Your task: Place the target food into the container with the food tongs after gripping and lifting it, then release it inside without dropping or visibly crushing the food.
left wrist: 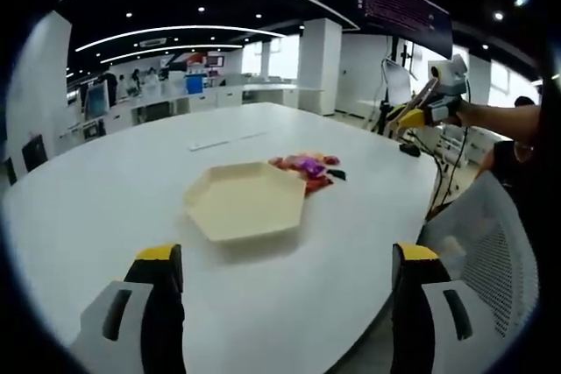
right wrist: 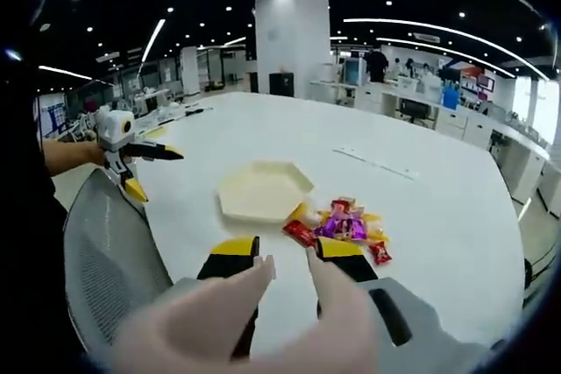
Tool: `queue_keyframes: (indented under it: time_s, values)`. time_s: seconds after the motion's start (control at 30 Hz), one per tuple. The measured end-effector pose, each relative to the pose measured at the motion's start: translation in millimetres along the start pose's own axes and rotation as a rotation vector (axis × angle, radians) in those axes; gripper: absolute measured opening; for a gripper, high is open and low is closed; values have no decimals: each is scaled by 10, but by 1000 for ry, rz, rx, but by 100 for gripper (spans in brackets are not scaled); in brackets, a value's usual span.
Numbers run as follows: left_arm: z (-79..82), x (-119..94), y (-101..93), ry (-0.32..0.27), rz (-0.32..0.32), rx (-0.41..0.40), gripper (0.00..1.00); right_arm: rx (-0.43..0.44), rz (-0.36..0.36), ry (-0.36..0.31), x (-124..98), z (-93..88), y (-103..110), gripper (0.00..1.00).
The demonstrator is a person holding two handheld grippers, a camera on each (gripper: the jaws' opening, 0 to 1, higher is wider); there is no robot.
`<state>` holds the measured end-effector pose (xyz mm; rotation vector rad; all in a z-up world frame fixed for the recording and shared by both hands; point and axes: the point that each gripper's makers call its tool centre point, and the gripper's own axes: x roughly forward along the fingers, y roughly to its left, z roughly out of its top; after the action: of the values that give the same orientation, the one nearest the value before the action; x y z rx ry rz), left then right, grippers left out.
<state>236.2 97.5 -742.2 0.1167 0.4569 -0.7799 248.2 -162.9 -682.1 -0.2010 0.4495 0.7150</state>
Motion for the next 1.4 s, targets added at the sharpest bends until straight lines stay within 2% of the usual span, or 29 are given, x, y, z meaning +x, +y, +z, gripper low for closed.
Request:
queue_keyframes:
  time_s: [0.57, 1.4]
  values:
    - [-53, 22, 18, 15, 3, -20, 93, 14, -25, 48, 245, -92, -209, 24]
    - [-137, 42, 30, 31, 14, -50, 90, 38, -17, 129, 502, -226, -406, 24]
